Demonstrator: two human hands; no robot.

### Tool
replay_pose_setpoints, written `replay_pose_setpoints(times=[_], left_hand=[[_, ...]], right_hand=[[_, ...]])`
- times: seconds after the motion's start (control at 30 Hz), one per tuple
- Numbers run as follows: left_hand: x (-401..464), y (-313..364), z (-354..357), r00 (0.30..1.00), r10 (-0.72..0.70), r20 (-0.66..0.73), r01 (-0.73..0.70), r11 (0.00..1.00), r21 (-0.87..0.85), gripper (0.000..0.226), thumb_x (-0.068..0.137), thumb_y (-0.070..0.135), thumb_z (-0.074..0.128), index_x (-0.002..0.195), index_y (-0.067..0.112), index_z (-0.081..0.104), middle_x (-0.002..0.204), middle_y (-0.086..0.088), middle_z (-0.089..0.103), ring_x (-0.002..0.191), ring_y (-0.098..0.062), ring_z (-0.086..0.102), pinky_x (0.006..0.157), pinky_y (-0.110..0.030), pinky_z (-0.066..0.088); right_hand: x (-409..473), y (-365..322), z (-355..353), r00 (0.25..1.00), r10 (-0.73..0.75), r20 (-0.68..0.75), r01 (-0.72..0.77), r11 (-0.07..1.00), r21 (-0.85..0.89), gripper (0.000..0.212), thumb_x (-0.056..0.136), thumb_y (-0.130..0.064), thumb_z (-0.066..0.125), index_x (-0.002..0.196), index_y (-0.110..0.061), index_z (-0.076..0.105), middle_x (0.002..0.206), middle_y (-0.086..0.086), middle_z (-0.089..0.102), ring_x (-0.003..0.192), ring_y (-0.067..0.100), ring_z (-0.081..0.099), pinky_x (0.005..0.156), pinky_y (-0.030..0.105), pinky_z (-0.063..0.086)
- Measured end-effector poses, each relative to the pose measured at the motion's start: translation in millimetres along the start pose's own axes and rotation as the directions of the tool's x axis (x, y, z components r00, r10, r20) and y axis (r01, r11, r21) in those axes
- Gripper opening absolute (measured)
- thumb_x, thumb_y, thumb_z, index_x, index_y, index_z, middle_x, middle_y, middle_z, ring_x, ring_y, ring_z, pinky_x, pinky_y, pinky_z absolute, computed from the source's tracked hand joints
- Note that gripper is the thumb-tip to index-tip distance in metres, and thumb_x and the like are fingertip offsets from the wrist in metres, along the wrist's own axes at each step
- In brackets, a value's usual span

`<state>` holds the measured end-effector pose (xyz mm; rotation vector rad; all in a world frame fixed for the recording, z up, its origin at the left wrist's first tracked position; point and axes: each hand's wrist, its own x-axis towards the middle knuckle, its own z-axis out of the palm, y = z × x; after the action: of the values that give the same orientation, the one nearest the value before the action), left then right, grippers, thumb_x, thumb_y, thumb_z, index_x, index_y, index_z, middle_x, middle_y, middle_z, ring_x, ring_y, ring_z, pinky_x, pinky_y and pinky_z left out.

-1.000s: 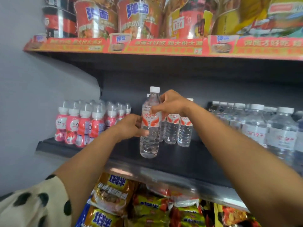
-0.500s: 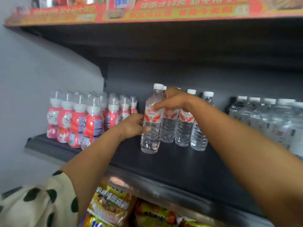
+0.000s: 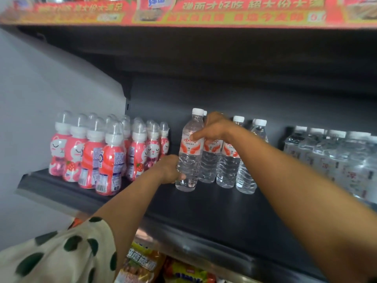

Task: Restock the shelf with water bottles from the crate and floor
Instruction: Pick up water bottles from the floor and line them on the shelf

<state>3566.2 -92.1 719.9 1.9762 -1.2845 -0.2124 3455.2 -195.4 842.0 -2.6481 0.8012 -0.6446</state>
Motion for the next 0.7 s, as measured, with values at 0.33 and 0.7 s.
replay_pose_setpoints(times=[0.33,0.7], left_hand=[[14,4,8,0.998,0.0,-0.063,0.004,0.997,0.076,0.032,0.084,0.012,0.07,0.115,0.008,0.063,0.113,-0.007,0.066,0.106,-0.024,0.062,0.097,-0.038,0.049],[12,8,10,0.993,-0.043,-0.107,0.044,0.999,0.007,0.032,0.085,0.006,0.069,0.116,0.005,0.059,0.111,-0.01,0.064,0.105,-0.026,0.061,0.095,-0.037,0.049]], right_hand=[[12,11,7,0.998,0.014,-0.066,-0.011,0.999,0.043,0.047,0.064,-0.034,0.086,0.1,-0.011,0.066,0.095,0.004,0.071,0.083,0.019,0.07,0.082,0.037,0.058],[17,14,12,0.997,0.017,-0.079,-0.013,0.998,0.061,0.045,0.064,-0.035,0.086,0.097,-0.011,0.066,0.091,0.004,0.071,0.08,0.019,0.069,0.08,0.037,0.058]])
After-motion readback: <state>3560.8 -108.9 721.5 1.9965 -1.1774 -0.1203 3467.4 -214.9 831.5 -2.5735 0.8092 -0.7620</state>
